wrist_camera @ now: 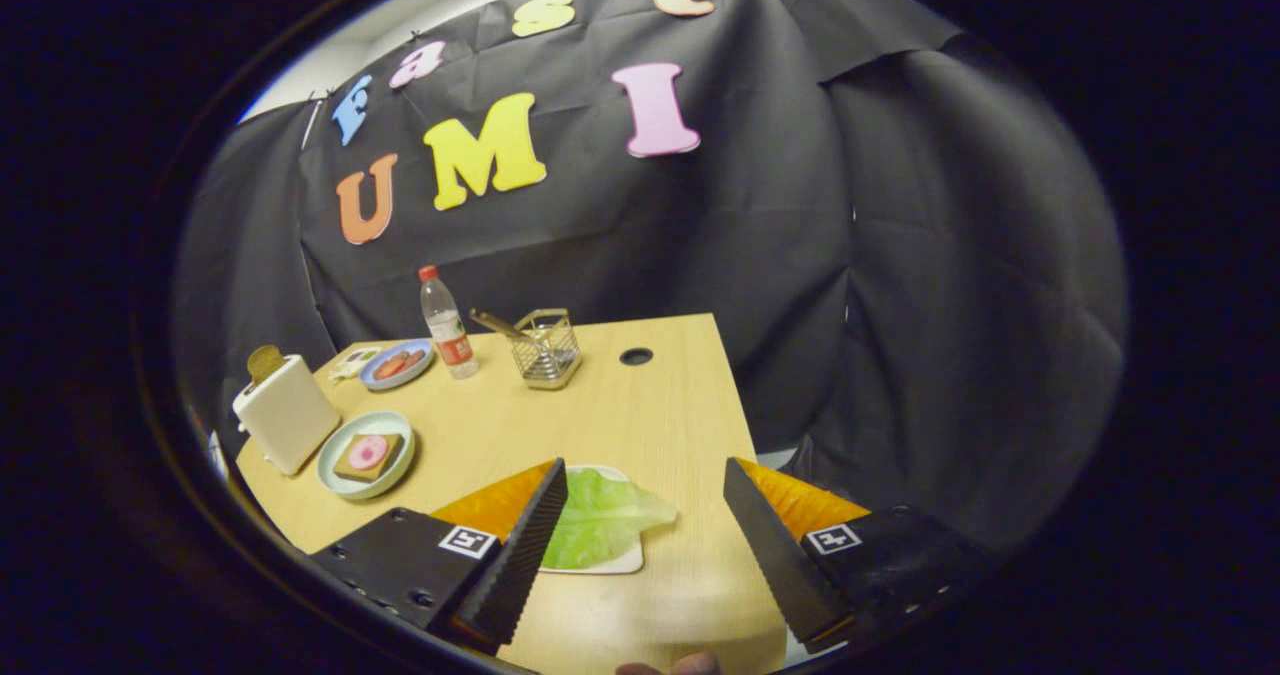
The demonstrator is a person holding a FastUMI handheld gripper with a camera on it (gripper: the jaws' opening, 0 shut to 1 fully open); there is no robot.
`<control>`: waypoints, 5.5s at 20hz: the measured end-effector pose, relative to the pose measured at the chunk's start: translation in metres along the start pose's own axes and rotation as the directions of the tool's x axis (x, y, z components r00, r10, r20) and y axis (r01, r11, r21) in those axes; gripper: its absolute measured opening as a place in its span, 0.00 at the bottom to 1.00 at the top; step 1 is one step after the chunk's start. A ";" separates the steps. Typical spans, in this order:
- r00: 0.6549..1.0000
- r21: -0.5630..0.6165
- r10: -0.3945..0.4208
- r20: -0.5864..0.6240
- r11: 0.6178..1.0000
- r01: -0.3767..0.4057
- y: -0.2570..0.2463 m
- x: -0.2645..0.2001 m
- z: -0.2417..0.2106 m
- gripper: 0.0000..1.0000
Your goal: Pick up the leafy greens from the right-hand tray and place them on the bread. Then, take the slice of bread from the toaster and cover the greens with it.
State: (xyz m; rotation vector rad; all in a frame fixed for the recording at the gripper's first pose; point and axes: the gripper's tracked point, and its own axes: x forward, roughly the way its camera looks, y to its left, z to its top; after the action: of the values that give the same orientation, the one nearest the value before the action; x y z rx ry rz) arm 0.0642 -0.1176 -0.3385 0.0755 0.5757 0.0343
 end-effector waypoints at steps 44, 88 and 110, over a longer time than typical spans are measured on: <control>0.989 0.030 -0.131 0.074 0.991 0.129 0.157 -0.020 0.080 0.00; 0.984 -0.016 -0.128 0.124 0.991 0.131 0.384 0.011 0.044 0.96; 0.996 -0.170 0.070 0.059 0.984 -0.059 0.665 0.000 0.009 0.96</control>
State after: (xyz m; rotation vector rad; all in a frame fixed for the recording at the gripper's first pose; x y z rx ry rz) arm 0.0619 0.5444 -0.2772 -0.0691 0.5039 0.1427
